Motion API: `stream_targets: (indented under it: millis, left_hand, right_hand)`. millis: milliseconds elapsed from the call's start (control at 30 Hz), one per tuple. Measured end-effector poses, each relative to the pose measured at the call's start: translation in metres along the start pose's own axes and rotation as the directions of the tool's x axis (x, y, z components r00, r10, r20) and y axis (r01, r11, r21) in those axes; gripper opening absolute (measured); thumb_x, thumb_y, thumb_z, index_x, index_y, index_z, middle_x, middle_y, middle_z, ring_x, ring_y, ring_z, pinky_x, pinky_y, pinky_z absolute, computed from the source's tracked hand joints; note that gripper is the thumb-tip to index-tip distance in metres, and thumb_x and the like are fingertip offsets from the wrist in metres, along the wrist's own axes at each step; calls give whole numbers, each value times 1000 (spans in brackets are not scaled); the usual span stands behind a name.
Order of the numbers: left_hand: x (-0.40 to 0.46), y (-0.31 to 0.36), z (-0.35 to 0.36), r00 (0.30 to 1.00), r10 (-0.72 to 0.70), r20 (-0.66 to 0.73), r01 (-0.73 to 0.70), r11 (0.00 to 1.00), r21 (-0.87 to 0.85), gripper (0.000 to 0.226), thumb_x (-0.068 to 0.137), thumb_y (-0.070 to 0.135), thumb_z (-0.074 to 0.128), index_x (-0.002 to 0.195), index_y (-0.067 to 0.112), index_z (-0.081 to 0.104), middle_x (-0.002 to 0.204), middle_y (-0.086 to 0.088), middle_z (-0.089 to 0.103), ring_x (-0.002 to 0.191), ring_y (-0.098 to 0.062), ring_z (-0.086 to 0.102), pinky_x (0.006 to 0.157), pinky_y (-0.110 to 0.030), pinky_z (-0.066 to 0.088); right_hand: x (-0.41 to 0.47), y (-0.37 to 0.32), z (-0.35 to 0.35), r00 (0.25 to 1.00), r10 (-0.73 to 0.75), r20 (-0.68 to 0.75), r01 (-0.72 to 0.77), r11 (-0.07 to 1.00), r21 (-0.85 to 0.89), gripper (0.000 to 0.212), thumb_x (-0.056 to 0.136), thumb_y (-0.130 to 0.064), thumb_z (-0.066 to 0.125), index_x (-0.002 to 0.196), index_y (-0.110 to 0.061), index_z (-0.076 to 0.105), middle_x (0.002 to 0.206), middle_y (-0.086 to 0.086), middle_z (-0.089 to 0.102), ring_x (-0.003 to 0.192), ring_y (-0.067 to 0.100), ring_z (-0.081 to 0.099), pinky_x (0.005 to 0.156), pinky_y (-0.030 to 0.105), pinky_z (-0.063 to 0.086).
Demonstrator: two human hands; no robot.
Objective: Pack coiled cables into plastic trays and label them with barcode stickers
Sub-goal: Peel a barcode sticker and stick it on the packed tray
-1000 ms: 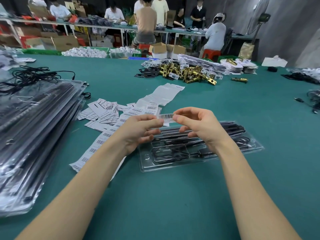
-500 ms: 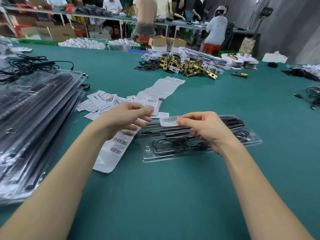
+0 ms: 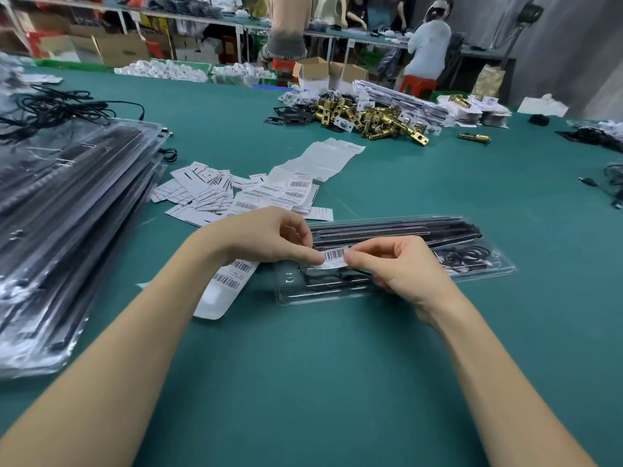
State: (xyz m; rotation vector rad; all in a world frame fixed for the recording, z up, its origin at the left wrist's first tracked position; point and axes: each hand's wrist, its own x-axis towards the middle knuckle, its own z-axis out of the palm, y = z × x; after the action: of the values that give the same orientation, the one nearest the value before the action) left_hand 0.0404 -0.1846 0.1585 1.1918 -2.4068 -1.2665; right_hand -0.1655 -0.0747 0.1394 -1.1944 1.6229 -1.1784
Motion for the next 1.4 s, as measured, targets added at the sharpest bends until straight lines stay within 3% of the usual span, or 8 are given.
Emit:
stream_targets:
  millis: [500, 733, 867, 1067, 1200, 1300, 1400]
  left_hand:
    - [2, 4, 5, 999, -16, -32, 17, 998, 55, 39, 67, 47, 89, 89, 23, 66, 74, 13, 70, 57, -1, 52, 62, -24, 37]
    - [3, 5, 7, 998, -6, -56, 10, 997, 78, 39, 67, 40, 91, 90, 21, 67, 75, 12, 71, 53, 5, 50, 48, -7, 33]
    - [4, 4, 8, 998, -21, -64, 26, 997, 75, 38, 65, 39, 92, 88, 22, 66, 77, 12, 72, 55, 6, 51, 55, -14, 36]
    - [4, 3, 8, 997, -40, -65, 44, 997, 59, 39, 63, 40, 92, 86, 23, 67, 75, 13, 70, 55, 7, 52, 59, -19, 36]
    - [4, 3, 8, 997, -38, -63, 42, 998, 52, 38, 63, 41, 93, 84, 24, 66, 74, 14, 69, 55, 7, 51, 59, -18, 35]
    - [4, 3, 8, 998, -34, -60, 37, 998, 44, 38, 63, 40, 93, 84, 23, 66, 74, 13, 70, 56, 6, 51, 61, -20, 35]
    - [4, 3, 8, 998, -33, -59, 35, 999, 42, 39, 63, 39, 93, 85, 23, 66, 74, 13, 70, 56, 5, 52, 62, -21, 36]
  right_hand:
    - [2, 3, -1, 1000, -16, -4, 16, 996, -90, 6, 81, -18, 83, 84, -13, 80, 65, -8, 72, 43, -3, 52, 46, 4, 35]
    - [1, 2, -1, 1000, -14, -13, 12, 990, -138, 6, 80, -21, 83, 81, -16, 80, 63, -10, 71, 44, -4, 53, 47, 5, 35]
    - [0, 0, 0, 1000, -4, -26, -1, 985, -173, 7, 79, -25, 84, 81, -18, 81, 62, -12, 70, 45, -4, 53, 49, 6, 35]
    - [-1, -2, 5, 994, 8, -106, -35, 966, -258, 6, 73, -32, 84, 73, -27, 81, 49, -17, 61, 44, -3, 49, 53, 17, 35]
    - [-1, -5, 9, 990, 15, -139, -59, 947, -315, 5, 69, -33, 81, 68, -36, 78, 51, -9, 66, 44, 1, 54, 50, 16, 42]
    - [0, -7, 9, 986, 62, -152, -104, 953, -284, 4, 66, -26, 80, 69, -24, 78, 58, 0, 71, 55, 10, 70, 61, 26, 57]
    - [0, -9, 8, 983, 117, -140, -150, 955, -257, 8, 66, -22, 81, 72, -18, 77, 62, 3, 73, 60, 15, 74, 72, 33, 62]
